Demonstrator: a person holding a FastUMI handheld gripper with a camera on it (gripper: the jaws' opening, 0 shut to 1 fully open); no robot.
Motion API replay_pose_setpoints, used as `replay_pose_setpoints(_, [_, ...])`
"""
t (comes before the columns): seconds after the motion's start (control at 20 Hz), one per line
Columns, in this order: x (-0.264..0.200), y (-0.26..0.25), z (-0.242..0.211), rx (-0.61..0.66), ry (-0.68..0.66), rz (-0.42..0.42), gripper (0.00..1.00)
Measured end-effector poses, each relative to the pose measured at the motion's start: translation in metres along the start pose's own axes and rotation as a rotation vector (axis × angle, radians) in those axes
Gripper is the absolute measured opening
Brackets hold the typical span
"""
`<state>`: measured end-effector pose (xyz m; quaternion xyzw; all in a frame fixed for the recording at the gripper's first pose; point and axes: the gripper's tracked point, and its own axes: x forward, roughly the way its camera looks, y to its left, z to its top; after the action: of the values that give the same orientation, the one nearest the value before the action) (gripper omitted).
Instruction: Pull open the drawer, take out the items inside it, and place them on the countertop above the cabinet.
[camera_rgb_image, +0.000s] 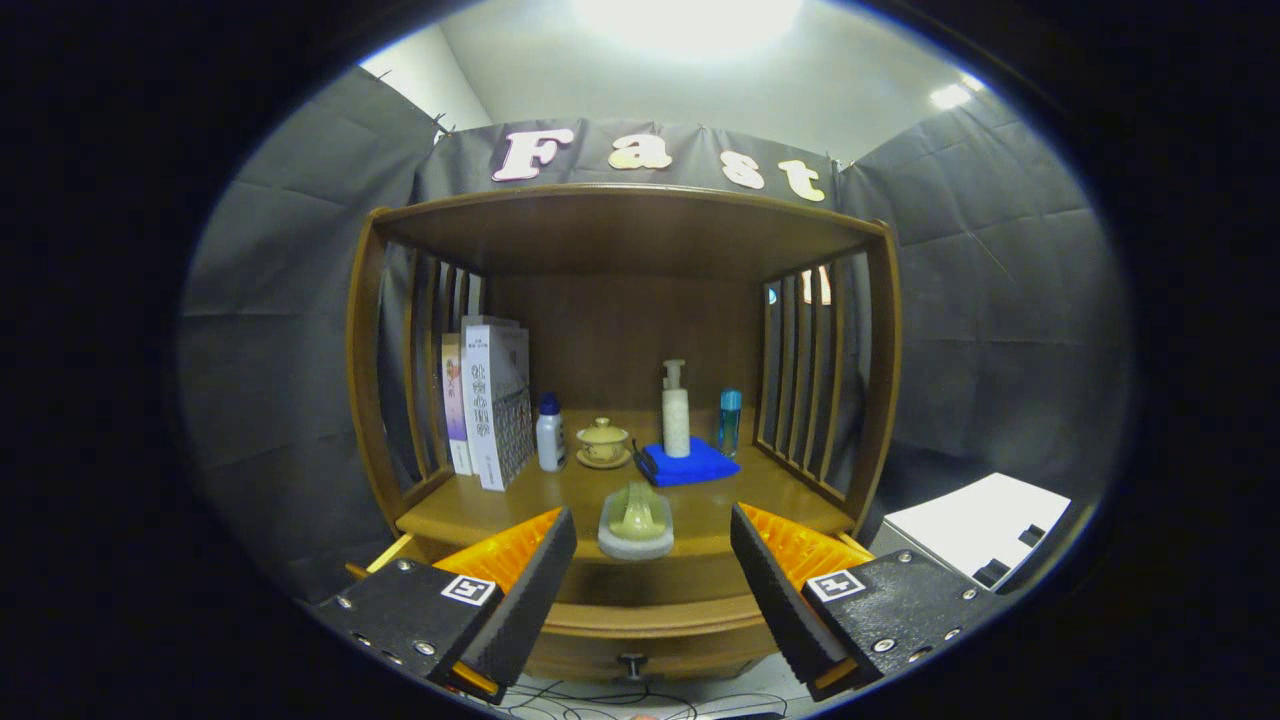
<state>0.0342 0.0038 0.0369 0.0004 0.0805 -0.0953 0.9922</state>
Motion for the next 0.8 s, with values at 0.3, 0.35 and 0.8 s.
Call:
replay_pose_setpoints(0.3, [-0.018, -0.001, -0.045, 0.016, 0.023, -0.009, 0.96])
replay_pose_setpoints(0.35, [-0.019, -0.002, -0.052, 0.019, 0.027, -0.011, 0.96])
replay_pose_setpoints(0.8, [-0.012, -0.01, -0.114, 0.007, 0.093, -0.029, 0.97])
